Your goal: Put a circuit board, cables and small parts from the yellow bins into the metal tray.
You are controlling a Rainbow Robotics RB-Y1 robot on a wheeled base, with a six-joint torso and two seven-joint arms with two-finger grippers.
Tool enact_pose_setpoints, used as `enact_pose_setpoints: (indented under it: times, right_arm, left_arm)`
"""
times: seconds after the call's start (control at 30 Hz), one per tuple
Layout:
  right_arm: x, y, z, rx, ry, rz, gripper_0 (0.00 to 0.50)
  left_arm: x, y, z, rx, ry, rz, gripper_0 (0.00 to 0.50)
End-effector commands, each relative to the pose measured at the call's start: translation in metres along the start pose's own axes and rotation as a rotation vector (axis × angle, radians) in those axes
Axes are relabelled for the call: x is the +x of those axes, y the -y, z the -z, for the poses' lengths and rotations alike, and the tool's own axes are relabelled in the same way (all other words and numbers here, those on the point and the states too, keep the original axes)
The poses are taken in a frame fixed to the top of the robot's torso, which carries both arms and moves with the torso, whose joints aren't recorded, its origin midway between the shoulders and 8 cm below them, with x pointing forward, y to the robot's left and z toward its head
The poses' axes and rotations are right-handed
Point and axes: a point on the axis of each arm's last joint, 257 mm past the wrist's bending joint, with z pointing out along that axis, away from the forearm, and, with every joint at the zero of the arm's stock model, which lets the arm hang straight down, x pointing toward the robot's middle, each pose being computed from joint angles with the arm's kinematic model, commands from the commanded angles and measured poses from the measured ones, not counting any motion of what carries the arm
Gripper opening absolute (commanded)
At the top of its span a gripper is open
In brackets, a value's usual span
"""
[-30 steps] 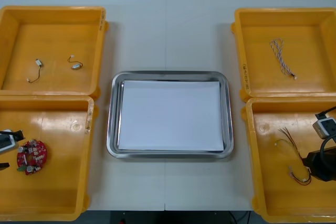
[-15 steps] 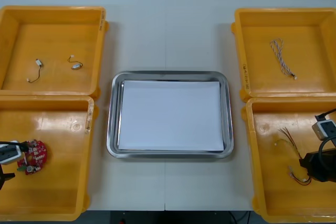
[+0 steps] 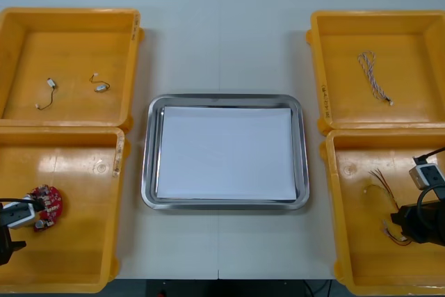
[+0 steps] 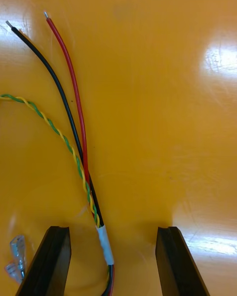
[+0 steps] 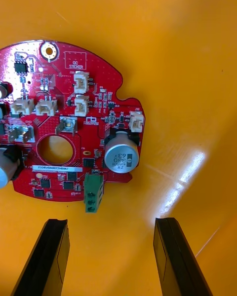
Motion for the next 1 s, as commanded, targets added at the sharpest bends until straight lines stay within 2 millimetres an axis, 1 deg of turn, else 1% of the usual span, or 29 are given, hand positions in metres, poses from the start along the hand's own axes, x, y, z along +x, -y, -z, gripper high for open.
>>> enact_pose_setpoints:
  times: [0.03, 0.13, 0.17, 0.2, 0.27, 0.3, 0.33, 0.4, 0.53, 0.57, 0.6, 0.7, 0.83, 1.0]
  right_arm:
    - [0.009, -0.013, -0.005, -0.03, -0.004, -0.002, 0.5]
    - [0.009, -0.013, -0.005, -0.03, -0.006, -0.001, 0.5]
    - [0.01, -0.013, -0.006, -0.029, -0.009, -0.004, 0.491]
    - [0.011, -0.013, -0.006, -0.03, -0.01, -0.004, 0.428]
    - [0.014, -0.012, -0.008, -0.029, -0.016, -0.006, 0.22]
    - [0.014, -0.011, -0.009, -0.029, -0.016, -0.007, 0.193]
    - [0.014, -0.011, -0.01, -0.029, -0.014, -0.007, 0.179]
    - [0.013, -0.01, -0.01, -0.027, -0.008, -0.005, 0.171]
    - [0.014, -0.01, -0.013, -0.03, -0.004, -0.008, 0.106]
    - [0.014, -0.01, -0.014, -0.029, -0.001, -0.008, 0.067]
    - [0.013, -0.009, -0.015, -0.029, 0.007, -0.01, 0.002]
    - [0.013, -0.009, -0.015, -0.028, 0.01, -0.009, 0.0]
    - [0.008, -0.009, -0.015, -0.029, 0.024, -0.008, 0.0]
    - [-0.007, -0.01, -0.013, -0.028, 0.048, 0.008, 0.0]
  left_arm:
    - [-0.006, -0.016, 0.004, -0.019, -0.001, -0.128, 0.5]
    - [-0.009, -0.019, 0.003, -0.02, 0.001, -0.132, 0.5]
    - [-0.009, -0.021, 0.002, -0.023, 0.0, -0.131, 0.5]
    - [-0.009, -0.02, 0.002, -0.022, 0.002, -0.128, 0.5]
    - [-0.01, -0.023, 0.0, -0.027, 0.004, -0.13, 0.5]
    - [-0.01, -0.024, -0.001, -0.029, 0.006, -0.131, 0.5]
    - [-0.012, -0.024, -0.002, -0.029, 0.01, -0.13, 0.5]
    - [-0.011, -0.025, -0.003, -0.03, 0.008, -0.128, 0.5]
    - [-0.011, -0.025, -0.003, -0.029, 0.008, -0.129, 0.5]
    - [-0.011, -0.025, -0.003, -0.03, 0.008, -0.129, 0.5]
    - [-0.012, -0.025, -0.004, -0.029, 0.01, -0.129, 0.5]
    - [-0.012, -0.025, -0.003, -0.029, 0.009, -0.13, 0.5]
    - [-0.011, -0.026, -0.006, -0.027, 0.005, -0.131, 0.5]
    - [-0.014, -0.026, -0.011, -0.03, 0.017, -0.128, 0.5]
